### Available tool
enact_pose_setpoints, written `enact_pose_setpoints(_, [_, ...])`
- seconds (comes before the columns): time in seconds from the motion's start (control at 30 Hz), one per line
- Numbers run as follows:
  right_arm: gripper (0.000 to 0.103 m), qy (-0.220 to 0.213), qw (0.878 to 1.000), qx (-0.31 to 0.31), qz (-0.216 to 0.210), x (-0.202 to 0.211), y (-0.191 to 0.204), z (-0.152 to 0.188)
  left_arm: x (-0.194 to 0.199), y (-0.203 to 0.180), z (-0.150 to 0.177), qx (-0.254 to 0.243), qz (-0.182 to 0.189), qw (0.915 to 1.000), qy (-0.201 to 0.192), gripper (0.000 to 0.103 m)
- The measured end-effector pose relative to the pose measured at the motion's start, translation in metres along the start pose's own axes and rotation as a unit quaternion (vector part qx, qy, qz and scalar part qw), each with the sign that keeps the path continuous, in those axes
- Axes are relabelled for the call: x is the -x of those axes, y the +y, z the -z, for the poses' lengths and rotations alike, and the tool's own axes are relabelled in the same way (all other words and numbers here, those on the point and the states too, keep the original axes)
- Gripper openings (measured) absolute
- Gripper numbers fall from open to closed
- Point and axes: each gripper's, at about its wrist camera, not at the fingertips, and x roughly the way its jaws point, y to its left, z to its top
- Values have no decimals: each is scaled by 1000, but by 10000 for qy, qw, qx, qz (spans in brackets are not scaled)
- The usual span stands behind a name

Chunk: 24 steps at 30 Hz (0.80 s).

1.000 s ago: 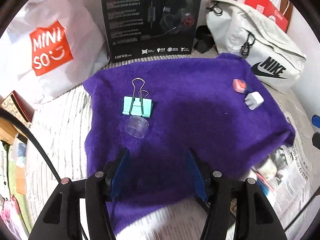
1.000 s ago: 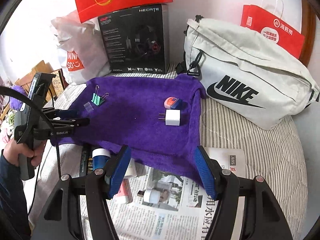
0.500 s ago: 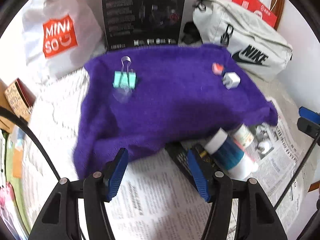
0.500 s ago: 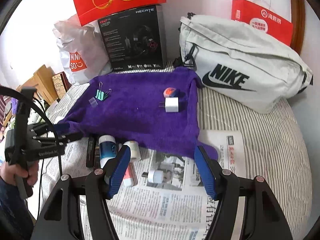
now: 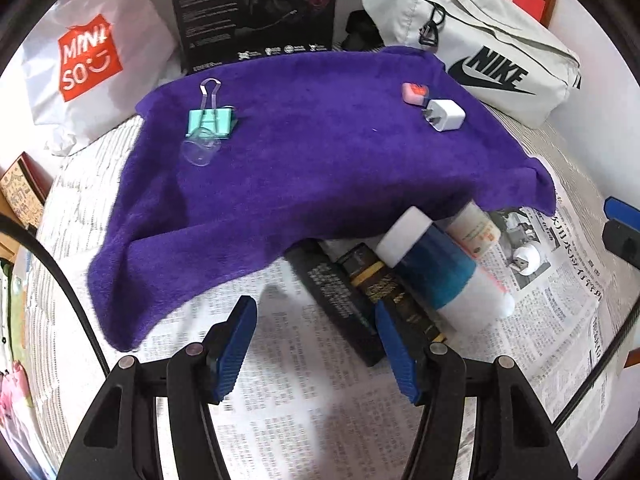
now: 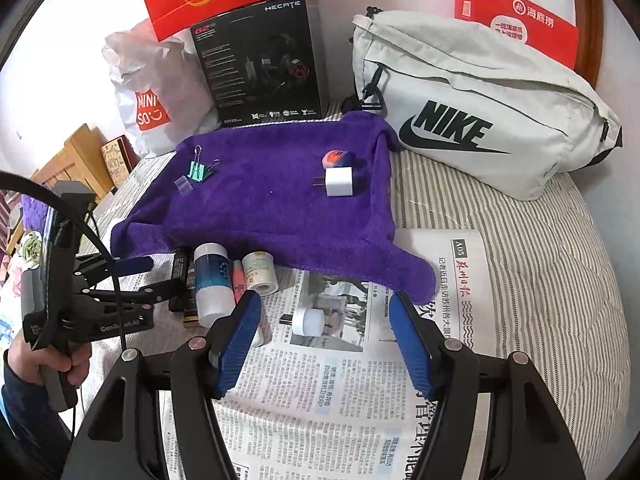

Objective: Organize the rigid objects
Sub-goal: 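Grasp the black tube with the left tool while the right tool grasps the white round plug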

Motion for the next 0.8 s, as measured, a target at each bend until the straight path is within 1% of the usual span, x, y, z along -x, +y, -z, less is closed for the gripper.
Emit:
enact_pose_setpoints(0.1, [66, 19, 10000, 42, -8, -1, 2, 1, 0, -3, -1, -3, -23, 10000, -2, 60])
enact_pose_setpoints(0.23, [66, 51, 10000, 35, -21, -2, 2, 3, 2, 2, 4, -86, -181, 9998, 50, 66])
enact_pose_setpoints(0.4, [66, 128, 9999, -15, -18, -7, -2, 5, 4, 15, 9, 13, -215, 9997, 82, 67])
enact_pose_setpoints(0.5, [66, 147, 9999, -14, -17, -8, -2, 5, 4, 14, 7, -8, -234, 9997, 74, 65])
enact_pose_setpoints(0.63, [66, 164, 9999, 7, -32, -10, -2, 4, -5, 6, 2, -46, -234, 9996, 143, 65])
enact_pose_setpoints(0.7, [66, 176, 9998, 23, -33, -11, -2, 4, -9, 5, 1, -16, -369, 9992, 152, 67])
enact_pose_setpoints(0.8, [66, 204, 9998, 16, -13, -12, -4, 5, -9, 10, 2, 52, -357, 9993, 95, 65])
